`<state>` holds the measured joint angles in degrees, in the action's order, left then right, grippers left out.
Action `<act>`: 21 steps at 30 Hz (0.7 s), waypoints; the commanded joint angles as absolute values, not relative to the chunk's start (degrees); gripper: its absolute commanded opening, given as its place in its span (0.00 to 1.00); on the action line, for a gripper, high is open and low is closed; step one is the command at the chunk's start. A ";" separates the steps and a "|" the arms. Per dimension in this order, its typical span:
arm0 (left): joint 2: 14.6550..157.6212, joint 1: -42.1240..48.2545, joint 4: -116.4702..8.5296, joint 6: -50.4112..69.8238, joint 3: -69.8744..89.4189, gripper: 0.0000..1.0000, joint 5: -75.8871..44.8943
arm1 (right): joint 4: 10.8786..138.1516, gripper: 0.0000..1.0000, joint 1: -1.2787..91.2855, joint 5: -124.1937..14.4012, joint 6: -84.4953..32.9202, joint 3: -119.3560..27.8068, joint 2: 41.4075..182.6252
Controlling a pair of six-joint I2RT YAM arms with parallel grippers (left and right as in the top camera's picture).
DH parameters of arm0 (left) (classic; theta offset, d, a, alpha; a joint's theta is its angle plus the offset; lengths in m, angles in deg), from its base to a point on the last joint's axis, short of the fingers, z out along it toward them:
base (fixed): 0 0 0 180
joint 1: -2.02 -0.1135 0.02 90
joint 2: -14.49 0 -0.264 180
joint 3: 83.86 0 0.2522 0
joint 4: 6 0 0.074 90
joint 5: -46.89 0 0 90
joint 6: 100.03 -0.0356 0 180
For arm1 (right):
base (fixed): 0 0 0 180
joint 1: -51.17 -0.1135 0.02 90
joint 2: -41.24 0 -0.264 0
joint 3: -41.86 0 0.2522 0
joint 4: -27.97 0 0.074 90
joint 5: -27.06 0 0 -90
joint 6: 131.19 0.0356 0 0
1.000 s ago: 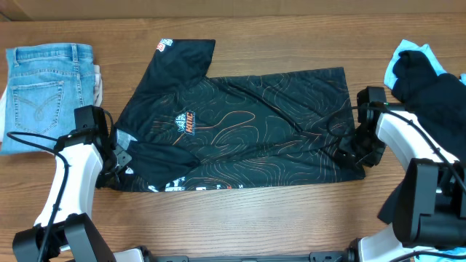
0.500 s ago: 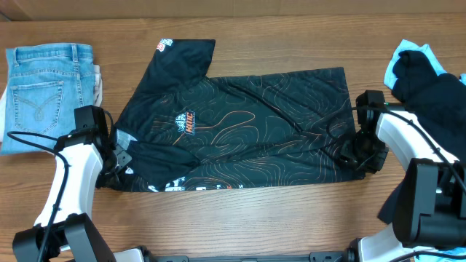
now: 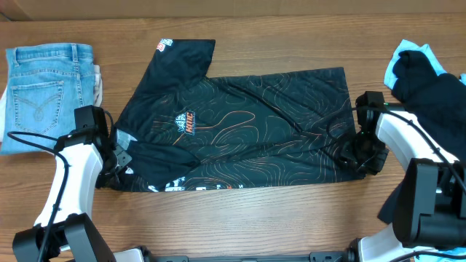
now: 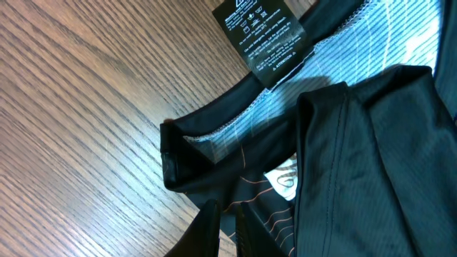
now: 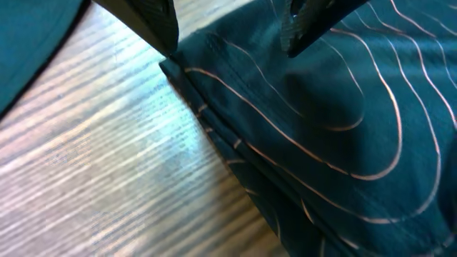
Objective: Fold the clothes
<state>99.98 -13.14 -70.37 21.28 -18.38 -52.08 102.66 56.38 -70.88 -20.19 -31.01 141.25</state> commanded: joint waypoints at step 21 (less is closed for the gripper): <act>98.72 -13.34 -70.55 20.12 -17.92 0.13 -51.78 | 106.09 0.04 56.55 -75.54 -12.28 -28.50 141.25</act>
